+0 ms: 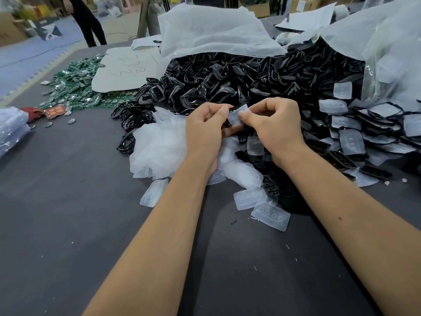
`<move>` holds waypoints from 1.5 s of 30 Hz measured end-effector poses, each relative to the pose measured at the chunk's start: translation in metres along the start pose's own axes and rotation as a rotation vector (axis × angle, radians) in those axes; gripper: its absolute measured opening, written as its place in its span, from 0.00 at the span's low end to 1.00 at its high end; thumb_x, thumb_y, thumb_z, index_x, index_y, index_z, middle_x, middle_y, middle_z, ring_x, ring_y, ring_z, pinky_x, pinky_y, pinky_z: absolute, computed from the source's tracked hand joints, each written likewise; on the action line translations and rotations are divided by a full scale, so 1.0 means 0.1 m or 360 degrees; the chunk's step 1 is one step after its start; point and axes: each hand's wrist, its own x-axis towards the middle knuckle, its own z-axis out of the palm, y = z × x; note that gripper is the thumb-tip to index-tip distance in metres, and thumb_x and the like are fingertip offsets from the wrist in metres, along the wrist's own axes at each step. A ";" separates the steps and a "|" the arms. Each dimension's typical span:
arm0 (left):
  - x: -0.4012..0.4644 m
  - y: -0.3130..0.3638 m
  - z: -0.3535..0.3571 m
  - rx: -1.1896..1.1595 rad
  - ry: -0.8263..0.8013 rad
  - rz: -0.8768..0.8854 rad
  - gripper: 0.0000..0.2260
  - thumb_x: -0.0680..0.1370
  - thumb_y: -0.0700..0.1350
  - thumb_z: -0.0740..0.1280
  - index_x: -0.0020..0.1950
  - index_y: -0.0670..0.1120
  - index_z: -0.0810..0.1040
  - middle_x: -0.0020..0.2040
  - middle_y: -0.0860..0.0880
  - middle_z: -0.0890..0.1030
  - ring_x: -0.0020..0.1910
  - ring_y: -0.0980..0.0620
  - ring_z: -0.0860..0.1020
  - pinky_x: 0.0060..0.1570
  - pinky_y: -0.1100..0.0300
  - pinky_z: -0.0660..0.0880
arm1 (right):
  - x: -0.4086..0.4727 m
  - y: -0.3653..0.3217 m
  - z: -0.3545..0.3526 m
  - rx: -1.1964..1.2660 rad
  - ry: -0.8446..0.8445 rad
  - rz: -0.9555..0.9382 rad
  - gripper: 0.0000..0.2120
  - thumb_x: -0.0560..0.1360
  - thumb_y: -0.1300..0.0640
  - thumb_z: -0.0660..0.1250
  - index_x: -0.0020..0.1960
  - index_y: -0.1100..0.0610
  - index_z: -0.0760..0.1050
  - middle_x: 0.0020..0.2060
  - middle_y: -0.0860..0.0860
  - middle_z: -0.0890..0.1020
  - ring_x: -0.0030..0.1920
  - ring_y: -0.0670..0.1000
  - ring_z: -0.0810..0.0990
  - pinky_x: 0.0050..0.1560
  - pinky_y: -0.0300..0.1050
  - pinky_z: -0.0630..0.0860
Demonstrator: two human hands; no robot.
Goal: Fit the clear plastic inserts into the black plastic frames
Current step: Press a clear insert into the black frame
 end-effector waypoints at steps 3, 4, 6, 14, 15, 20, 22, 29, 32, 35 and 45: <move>-0.01 0.02 0.00 -0.0056 0.0003 -0.0038 0.12 0.85 0.38 0.64 0.46 0.37 0.83 0.46 0.35 0.83 0.44 0.43 0.85 0.44 0.54 0.83 | 0.00 0.00 0.00 0.0007 0.0009 0.0040 0.07 0.71 0.53 0.79 0.36 0.52 0.84 0.34 0.49 0.86 0.38 0.49 0.85 0.47 0.48 0.84; -0.01 0.03 0.00 -0.0070 0.0007 -0.0046 0.13 0.86 0.40 0.63 0.46 0.38 0.83 0.46 0.36 0.83 0.43 0.44 0.85 0.43 0.54 0.83 | 0.00 0.00 0.00 0.0001 0.0013 0.0043 0.08 0.71 0.53 0.79 0.37 0.52 0.84 0.34 0.49 0.86 0.37 0.49 0.85 0.46 0.48 0.84; -0.01 0.04 0.00 -0.0078 0.0009 -0.0051 0.15 0.87 0.42 0.62 0.45 0.39 0.83 0.43 0.39 0.85 0.42 0.45 0.86 0.43 0.53 0.84 | 0.00 0.00 0.00 -0.0020 0.0018 0.0041 0.08 0.72 0.52 0.79 0.37 0.53 0.84 0.35 0.51 0.86 0.36 0.49 0.84 0.46 0.48 0.84; -0.02 0.05 0.00 -0.0084 -0.0013 -0.0043 0.17 0.87 0.44 0.61 0.44 0.40 0.83 0.40 0.44 0.86 0.40 0.48 0.86 0.42 0.54 0.84 | 0.00 -0.02 -0.01 -0.0042 0.0001 0.0040 0.08 0.72 0.52 0.80 0.38 0.53 0.84 0.37 0.53 0.86 0.40 0.54 0.85 0.48 0.51 0.84; -0.02 0.05 0.00 -0.0078 -0.0015 -0.0042 0.17 0.87 0.44 0.61 0.44 0.40 0.84 0.40 0.44 0.86 0.40 0.48 0.86 0.42 0.54 0.84 | 0.00 -0.02 -0.01 -0.0050 -0.0001 0.0035 0.08 0.72 0.52 0.80 0.37 0.52 0.84 0.37 0.53 0.86 0.38 0.52 0.84 0.48 0.51 0.84; -0.01 0.04 -0.01 -0.0056 -0.0031 -0.0035 0.16 0.87 0.44 0.62 0.45 0.38 0.83 0.41 0.42 0.86 0.40 0.46 0.86 0.43 0.53 0.84 | -0.01 -0.01 -0.02 -0.0064 -0.0016 0.0012 0.08 0.72 0.53 0.80 0.37 0.52 0.83 0.37 0.54 0.86 0.41 0.56 0.85 0.49 0.54 0.85; -0.01 0.04 -0.01 -0.0060 -0.0038 -0.0037 0.14 0.86 0.43 0.64 0.45 0.38 0.83 0.42 0.40 0.85 0.41 0.46 0.85 0.42 0.54 0.84 | -0.01 -0.01 -0.01 -0.0062 -0.0016 0.0008 0.08 0.72 0.52 0.80 0.37 0.52 0.84 0.37 0.54 0.86 0.42 0.57 0.85 0.49 0.54 0.84; -0.04 0.02 -0.01 0.0018 -0.0084 0.0046 0.08 0.77 0.27 0.69 0.47 0.39 0.82 0.42 0.40 0.84 0.42 0.44 0.84 0.44 0.57 0.82 | -0.01 -0.02 -0.01 -0.0048 -0.0041 -0.0004 0.08 0.72 0.53 0.80 0.38 0.53 0.84 0.35 0.51 0.86 0.40 0.55 0.86 0.47 0.56 0.85; -0.04 0.04 -0.01 0.0009 -0.0079 0.0040 0.10 0.77 0.25 0.67 0.48 0.38 0.82 0.42 0.40 0.83 0.42 0.44 0.84 0.44 0.57 0.82 | 0.00 -0.01 0.00 -0.0065 -0.0039 0.0001 0.08 0.71 0.52 0.80 0.38 0.54 0.83 0.35 0.50 0.86 0.40 0.53 0.86 0.48 0.52 0.85; -0.05 0.04 -0.01 0.0018 -0.0073 0.0033 0.10 0.77 0.25 0.66 0.47 0.39 0.81 0.41 0.42 0.83 0.39 0.47 0.84 0.42 0.58 0.82 | 0.01 -0.01 0.00 -0.0034 0.0032 -0.0016 0.09 0.72 0.49 0.78 0.39 0.53 0.83 0.35 0.48 0.85 0.37 0.46 0.82 0.44 0.45 0.82; -0.03 0.03 -0.01 0.0022 -0.0047 0.0012 0.09 0.78 0.28 0.67 0.47 0.40 0.83 0.42 0.41 0.84 0.40 0.47 0.84 0.41 0.58 0.82 | 0.00 -0.04 -0.03 -0.0297 0.0105 -0.0163 0.09 0.74 0.53 0.78 0.36 0.52 0.82 0.32 0.45 0.83 0.34 0.43 0.80 0.43 0.41 0.80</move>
